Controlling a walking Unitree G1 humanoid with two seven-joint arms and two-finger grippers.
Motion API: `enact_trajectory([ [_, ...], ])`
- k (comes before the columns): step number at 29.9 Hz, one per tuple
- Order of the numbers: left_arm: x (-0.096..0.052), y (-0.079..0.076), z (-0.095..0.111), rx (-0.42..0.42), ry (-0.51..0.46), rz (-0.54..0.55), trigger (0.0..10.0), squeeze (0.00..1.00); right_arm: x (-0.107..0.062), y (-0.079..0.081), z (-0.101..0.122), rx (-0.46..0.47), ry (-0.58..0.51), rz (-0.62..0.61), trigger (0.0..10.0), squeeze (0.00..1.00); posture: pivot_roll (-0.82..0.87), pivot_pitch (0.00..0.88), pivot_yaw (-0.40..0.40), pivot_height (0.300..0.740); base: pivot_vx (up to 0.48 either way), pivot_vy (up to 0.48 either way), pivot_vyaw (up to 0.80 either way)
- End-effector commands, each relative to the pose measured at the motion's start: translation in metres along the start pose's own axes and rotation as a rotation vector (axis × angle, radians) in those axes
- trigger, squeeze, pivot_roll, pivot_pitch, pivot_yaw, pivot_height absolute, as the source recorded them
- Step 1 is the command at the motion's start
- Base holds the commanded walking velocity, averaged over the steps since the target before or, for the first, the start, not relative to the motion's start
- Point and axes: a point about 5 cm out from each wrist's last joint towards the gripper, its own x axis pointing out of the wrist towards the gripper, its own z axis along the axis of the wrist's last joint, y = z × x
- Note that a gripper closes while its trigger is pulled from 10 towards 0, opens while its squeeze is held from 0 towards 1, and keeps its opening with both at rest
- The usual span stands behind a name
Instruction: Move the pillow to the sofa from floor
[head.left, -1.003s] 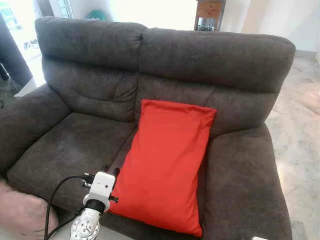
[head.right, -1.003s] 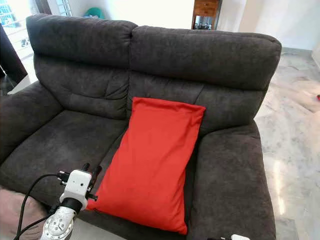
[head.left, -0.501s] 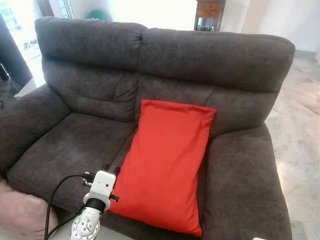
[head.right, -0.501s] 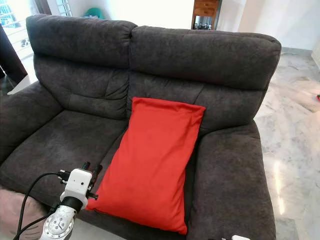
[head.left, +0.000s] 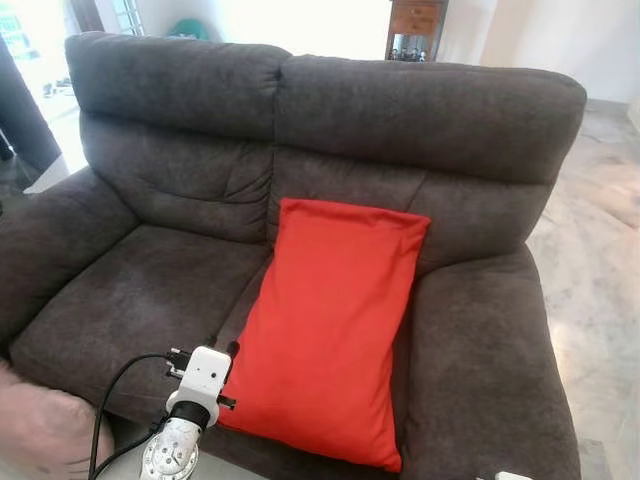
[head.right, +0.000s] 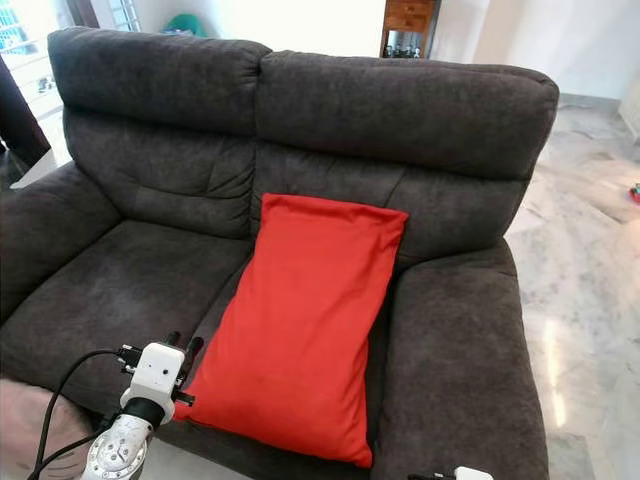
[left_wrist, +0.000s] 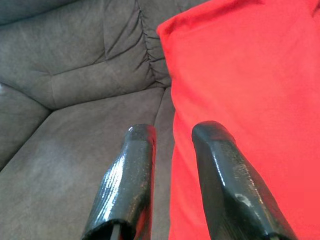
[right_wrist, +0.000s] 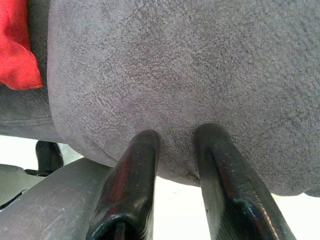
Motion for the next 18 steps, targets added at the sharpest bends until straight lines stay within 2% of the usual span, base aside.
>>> enact_trajectory([
  [1,-0.001,0.001,-0.004,0.012,0.010,0.001,10.0,0.00,0.001,0.007,-0.001,-0.006,0.018,0.011,10.0,0.00,0.08,0.015,-0.005,0.740,-0.244,0.000,0.00],
  [8,0.000,0.002,-0.010,0.015,0.018,-0.003,10.0,0.00,0.006,0.016,0.012,-0.010,-0.009,0.023,10.0,0.00,0.07,0.005,-0.003,0.740,-0.253,0.000,0.00],
  [18,0.000,0.000,-0.014,0.016,0.020,-0.008,10.0,0.00,0.005,0.011,0.009,-0.011,-0.004,0.019,10.0,0.00,0.08,0.003,-0.002,0.740,-0.280,0.000,0.00],
])
